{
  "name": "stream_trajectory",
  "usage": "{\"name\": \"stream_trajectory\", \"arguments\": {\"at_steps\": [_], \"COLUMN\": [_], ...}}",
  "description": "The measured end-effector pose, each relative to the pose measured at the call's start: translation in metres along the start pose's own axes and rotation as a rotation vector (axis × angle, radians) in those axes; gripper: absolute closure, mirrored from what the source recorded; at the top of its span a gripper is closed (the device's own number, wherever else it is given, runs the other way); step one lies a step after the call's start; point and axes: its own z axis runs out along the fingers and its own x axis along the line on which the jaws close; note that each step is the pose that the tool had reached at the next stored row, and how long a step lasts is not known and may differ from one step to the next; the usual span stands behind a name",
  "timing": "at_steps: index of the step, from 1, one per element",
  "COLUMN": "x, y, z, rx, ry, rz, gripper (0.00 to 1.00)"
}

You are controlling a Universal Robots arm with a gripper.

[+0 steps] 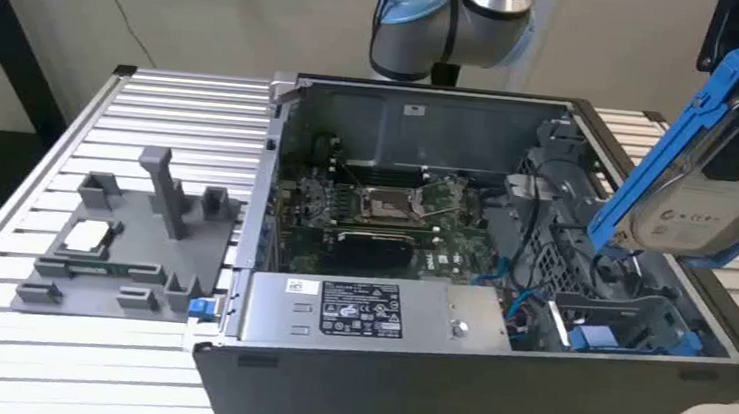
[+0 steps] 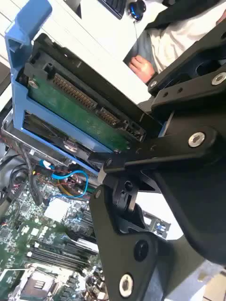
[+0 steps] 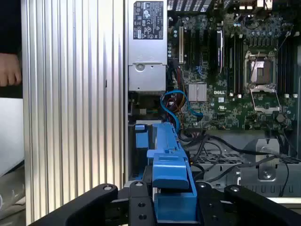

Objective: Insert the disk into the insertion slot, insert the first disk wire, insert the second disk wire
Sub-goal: 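Insert the disk into the insertion slot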

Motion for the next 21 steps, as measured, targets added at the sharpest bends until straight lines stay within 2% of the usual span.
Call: {"name": "stream_trajectory", "arguments": {"at_steps": [21], "x": [-0.0008], "y": [-0.0002], "z": [0.0057], "rx": [0.0], "ry": [0.0], "rz": [0.002], "gripper": [0.67]}}
